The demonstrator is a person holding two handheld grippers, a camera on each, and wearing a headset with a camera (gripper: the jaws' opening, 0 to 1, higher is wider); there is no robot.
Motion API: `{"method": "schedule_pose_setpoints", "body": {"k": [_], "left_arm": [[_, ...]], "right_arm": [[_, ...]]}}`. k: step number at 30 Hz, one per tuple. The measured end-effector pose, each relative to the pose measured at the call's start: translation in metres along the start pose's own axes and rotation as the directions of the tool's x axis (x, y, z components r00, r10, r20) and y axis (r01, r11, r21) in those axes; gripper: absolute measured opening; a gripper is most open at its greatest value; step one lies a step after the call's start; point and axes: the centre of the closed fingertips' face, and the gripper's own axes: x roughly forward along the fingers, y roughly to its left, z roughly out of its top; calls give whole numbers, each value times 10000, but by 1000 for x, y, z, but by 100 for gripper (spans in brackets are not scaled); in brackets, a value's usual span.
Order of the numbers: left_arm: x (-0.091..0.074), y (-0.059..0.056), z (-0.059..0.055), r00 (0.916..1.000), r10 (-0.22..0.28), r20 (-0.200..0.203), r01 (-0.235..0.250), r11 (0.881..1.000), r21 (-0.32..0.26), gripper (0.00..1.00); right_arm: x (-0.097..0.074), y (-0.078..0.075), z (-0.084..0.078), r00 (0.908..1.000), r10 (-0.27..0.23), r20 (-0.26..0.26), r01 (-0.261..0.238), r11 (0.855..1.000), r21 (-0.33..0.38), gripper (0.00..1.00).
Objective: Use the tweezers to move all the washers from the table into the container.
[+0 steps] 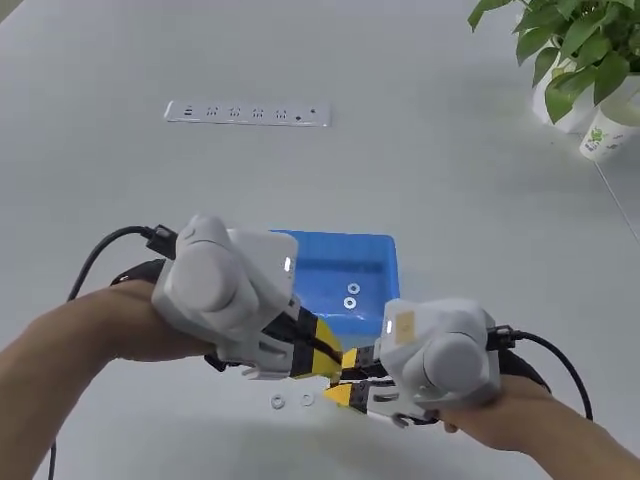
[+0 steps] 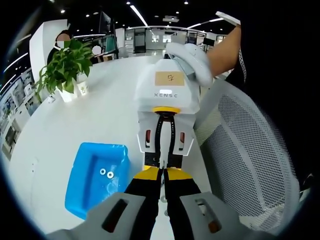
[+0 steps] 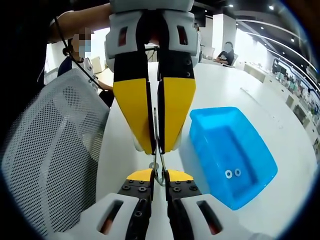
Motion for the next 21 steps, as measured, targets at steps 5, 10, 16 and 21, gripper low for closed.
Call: {"method": "schedule_pose_setpoints", "body": {"k": [5, 10, 16, 21], "left_arm": [[-4, -1, 5, 10000, -16, 43, 16, 10000, -44, 6], [-8, -2, 9, 10000, -16, 83, 16, 10000, -74, 6], [-14, -2, 17, 9999, -16, 140, 16, 10000, -33, 6], [-17, 0, 24, 9998, 15, 192, -14, 10000, -10, 6]], "right_arm": [[-5, 1, 4, 10000, 29, 19, -29, 10000, -30, 10], [-8, 2, 8, 10000, 52, 45, -52, 10000, -25, 10], [-17, 2, 14, 10000, 63, -70, -64, 9999, -151, 10], [-24, 0, 18, 9998, 93, -150, -97, 9997, -241, 10]]}}
